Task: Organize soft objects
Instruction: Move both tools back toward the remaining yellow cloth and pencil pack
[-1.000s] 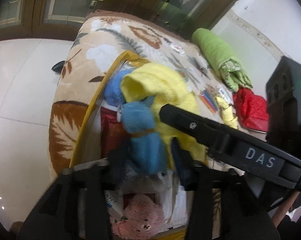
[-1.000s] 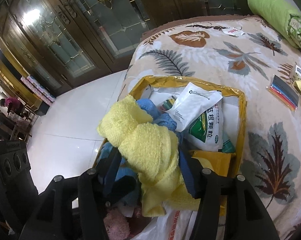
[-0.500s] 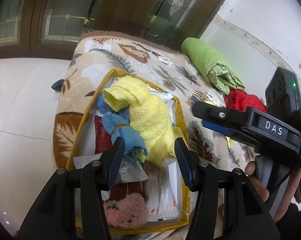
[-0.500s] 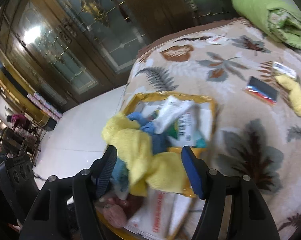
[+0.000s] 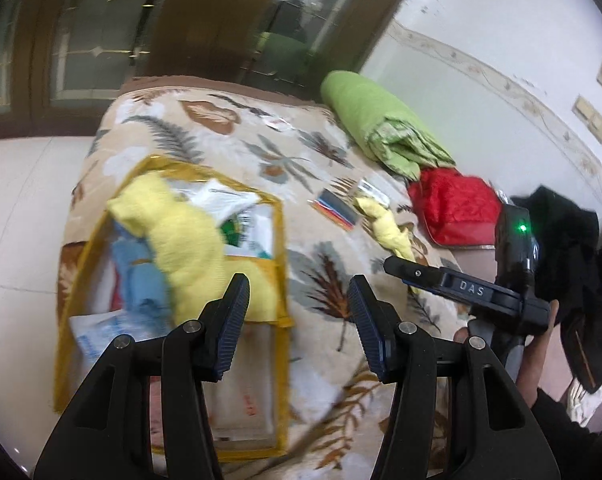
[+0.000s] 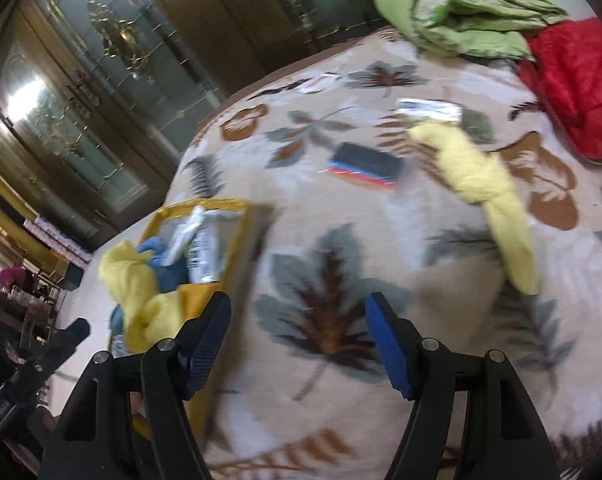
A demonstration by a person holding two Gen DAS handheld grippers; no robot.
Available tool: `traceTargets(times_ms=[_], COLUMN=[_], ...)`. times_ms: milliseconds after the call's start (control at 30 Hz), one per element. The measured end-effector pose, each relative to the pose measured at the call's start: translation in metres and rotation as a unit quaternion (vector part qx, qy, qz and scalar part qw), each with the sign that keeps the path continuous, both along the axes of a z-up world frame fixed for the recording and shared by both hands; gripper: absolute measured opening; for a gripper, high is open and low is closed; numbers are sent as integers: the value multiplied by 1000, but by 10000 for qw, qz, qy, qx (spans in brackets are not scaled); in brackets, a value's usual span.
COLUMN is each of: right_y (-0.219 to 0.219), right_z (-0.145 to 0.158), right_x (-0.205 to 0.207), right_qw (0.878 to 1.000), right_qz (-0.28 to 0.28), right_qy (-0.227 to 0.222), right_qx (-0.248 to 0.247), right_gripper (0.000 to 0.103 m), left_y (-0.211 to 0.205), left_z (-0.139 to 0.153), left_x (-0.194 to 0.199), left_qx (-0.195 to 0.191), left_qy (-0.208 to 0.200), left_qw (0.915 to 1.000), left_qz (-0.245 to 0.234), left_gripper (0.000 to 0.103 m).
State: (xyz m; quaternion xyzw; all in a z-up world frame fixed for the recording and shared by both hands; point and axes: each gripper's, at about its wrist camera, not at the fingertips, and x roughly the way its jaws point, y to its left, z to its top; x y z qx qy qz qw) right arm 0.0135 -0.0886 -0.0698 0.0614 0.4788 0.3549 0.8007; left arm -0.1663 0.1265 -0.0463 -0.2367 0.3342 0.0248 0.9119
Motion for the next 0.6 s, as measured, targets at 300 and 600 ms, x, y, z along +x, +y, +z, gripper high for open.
traceTargets(times_ms=[300,600], right_y=[-62,-48], right_z=[-25,-35], right_x=[58,133], right_qw=[9969,9927], right_qz=[-766,-870], right_qy=[114,-116], right_qx=[-152,-830], right_gripper=[70,70], left_y=[-43,-36], left_z=[-9,-42], left_x=[54,162], left_qx=[-86,-574], left_qy=[313,1032], left_qw=[9989,9929], left_qz=[-352,-130], left_gripper=[52,52])
